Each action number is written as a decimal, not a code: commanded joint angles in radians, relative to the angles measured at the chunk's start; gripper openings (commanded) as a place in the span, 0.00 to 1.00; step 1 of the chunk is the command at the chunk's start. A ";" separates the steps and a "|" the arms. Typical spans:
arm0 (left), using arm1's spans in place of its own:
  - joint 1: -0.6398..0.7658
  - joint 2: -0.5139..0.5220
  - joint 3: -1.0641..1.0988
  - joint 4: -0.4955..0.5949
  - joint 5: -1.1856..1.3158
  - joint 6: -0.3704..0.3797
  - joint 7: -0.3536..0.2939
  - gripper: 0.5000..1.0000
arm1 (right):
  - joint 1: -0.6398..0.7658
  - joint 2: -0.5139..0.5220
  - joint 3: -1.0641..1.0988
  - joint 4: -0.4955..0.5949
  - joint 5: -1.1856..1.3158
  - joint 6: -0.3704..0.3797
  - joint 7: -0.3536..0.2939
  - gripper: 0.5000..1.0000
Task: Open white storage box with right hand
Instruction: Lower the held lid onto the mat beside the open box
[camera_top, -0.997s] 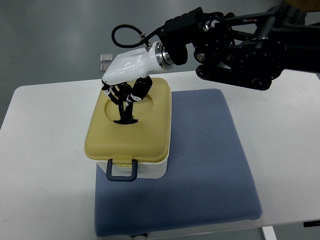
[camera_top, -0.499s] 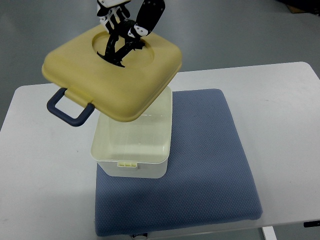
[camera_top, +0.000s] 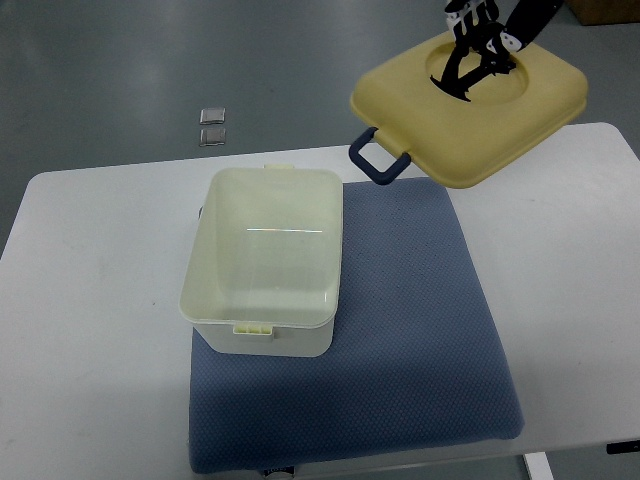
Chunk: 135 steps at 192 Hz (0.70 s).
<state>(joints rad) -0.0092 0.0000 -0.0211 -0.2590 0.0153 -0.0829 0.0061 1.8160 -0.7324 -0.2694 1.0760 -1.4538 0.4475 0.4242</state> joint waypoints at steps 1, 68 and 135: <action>0.000 0.000 0.001 0.000 0.000 0.000 0.000 1.00 | -0.058 -0.018 -0.088 -0.004 -0.017 -0.105 0.013 0.00; 0.000 0.000 0.001 0.001 0.000 0.002 0.000 1.00 | -0.233 -0.010 -0.123 -0.004 -0.019 -0.236 0.013 0.00; 0.000 0.000 0.001 0.000 0.000 0.002 0.000 1.00 | -0.319 0.070 -0.122 -0.004 -0.019 -0.332 0.010 0.00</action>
<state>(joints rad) -0.0092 0.0000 -0.0199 -0.2578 0.0153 -0.0798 0.0061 1.5187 -0.7014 -0.3899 1.0721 -1.4726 0.1504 0.4362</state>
